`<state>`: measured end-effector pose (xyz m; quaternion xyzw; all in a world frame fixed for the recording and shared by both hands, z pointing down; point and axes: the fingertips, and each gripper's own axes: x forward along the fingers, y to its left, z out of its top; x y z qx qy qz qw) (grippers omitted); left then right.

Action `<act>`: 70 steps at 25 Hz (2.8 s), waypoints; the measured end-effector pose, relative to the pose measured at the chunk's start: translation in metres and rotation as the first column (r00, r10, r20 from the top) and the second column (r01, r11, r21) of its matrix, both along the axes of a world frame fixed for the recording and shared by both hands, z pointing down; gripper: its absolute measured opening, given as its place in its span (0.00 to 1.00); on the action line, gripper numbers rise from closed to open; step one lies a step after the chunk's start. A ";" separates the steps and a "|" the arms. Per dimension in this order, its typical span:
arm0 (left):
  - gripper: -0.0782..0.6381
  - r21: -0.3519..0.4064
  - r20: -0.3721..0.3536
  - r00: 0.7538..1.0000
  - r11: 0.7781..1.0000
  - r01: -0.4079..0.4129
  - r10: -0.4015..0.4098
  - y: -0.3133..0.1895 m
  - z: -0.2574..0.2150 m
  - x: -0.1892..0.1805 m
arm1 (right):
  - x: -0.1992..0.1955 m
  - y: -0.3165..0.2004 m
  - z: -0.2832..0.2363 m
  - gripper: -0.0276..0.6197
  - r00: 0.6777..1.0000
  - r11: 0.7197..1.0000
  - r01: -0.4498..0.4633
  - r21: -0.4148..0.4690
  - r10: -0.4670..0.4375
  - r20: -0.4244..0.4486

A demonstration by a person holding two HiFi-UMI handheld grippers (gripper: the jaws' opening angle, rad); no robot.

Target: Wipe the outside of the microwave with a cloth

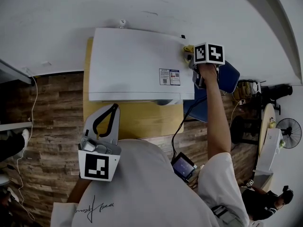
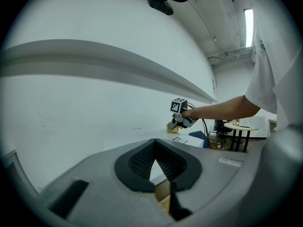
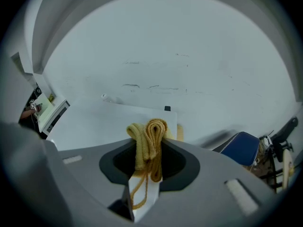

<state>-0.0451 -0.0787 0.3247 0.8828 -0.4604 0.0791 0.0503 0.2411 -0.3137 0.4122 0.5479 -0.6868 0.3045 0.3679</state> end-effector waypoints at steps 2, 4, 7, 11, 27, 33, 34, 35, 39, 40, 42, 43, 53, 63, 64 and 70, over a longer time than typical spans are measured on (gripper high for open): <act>0.10 -0.002 -0.002 1.000 1.000 0.004 -0.004 -0.001 0.001 -0.004 | -0.006 0.000 0.000 0.22 1.000 1.000 0.010 -0.002 -0.010 -0.010; 0.10 -0.002 -0.007 1.000 1.000 0.009 -0.009 -0.002 0.001 -0.008 | -0.012 0.000 0.000 0.22 0.999 1.000 0.021 -0.004 -0.021 -0.025; 0.10 -0.003 -0.009 1.000 1.000 0.013 -0.013 -0.004 0.001 -0.014 | -0.020 -0.001 0.001 0.22 0.999 1.000 0.030 -0.004 -0.030 -0.034; 0.10 -0.006 -0.015 1.000 1.000 0.016 -0.016 -0.005 0.003 -0.019 | -0.033 -0.001 0.002 0.22 0.999 0.999 0.042 -0.006 -0.042 -0.030; 0.10 -0.003 -0.017 1.000 1.000 0.020 -0.020 -0.006 0.006 -0.029 | -0.086 0.004 0.001 0.22 0.993 0.993 0.117 -0.018 -0.116 0.032; 0.10 -0.009 -0.020 0.999 1.000 0.024 -0.024 -0.004 0.007 -0.032 | -0.118 0.007 0.001 0.22 0.984 0.985 0.172 -0.020 -0.171 0.051; 0.10 -0.009 -0.019 1.000 1.000 0.024 -0.024 -0.003 0.007 -0.033 | -0.121 0.007 0.001 0.22 0.983 0.984 0.178 -0.019 -0.176 0.052; 0.10 -0.011 -0.018 1.000 1.000 0.024 -0.024 -0.003 0.007 -0.033 | -0.125 0.008 0.001 0.22 0.982 0.983 0.183 -0.017 -0.182 0.053; 0.10 -0.016 -0.032 0.999 0.999 0.029 -0.030 -0.001 0.008 -0.035 | -0.139 0.009 0.001 0.22 0.978 0.979 0.203 -0.016 -0.201 0.058; 0.10 -0.016 -0.035 0.999 0.999 0.030 -0.031 -0.001 0.008 -0.036 | -0.143 0.009 0.001 0.22 0.977 0.978 0.207 -0.017 -0.206 0.062; 0.10 -0.017 -0.036 0.999 0.999 0.031 -0.032 0.000 0.007 -0.037 | -0.151 0.009 0.001 0.22 0.974 0.976 0.217 -0.017 -0.216 0.069; 0.10 -0.017 -0.033 0.999 0.999 0.031 -0.031 0.000 0.007 -0.037 | -0.154 0.009 0.001 0.22 0.973 0.975 0.223 -0.017 -0.221 0.069; 0.10 -0.022 -0.039 0.997 0.997 0.070 -0.071 0.003 0.009 -0.052 | -0.193 0.009 0.002 0.22 0.959 0.961 0.278 -0.010 -0.276 0.069; 0.10 -0.015 -0.039 0.997 0.997 0.073 -0.074 0.007 0.006 -0.061 | -0.237 0.009 0.002 0.22 0.938 0.942 0.336 0.001 -0.335 0.083; 0.10 -0.014 -0.035 0.997 0.997 0.075 -0.075 0.007 0.006 -0.062 | -0.241 0.008 0.003 0.22 0.937 0.940 0.341 0.003 -0.340 0.084; 0.10 -0.016 -0.031 0.995 0.995 0.093 -0.094 0.011 0.006 -0.069 | -0.265 0.010 0.002 0.22 0.924 0.928 0.373 0.005 -0.371 0.091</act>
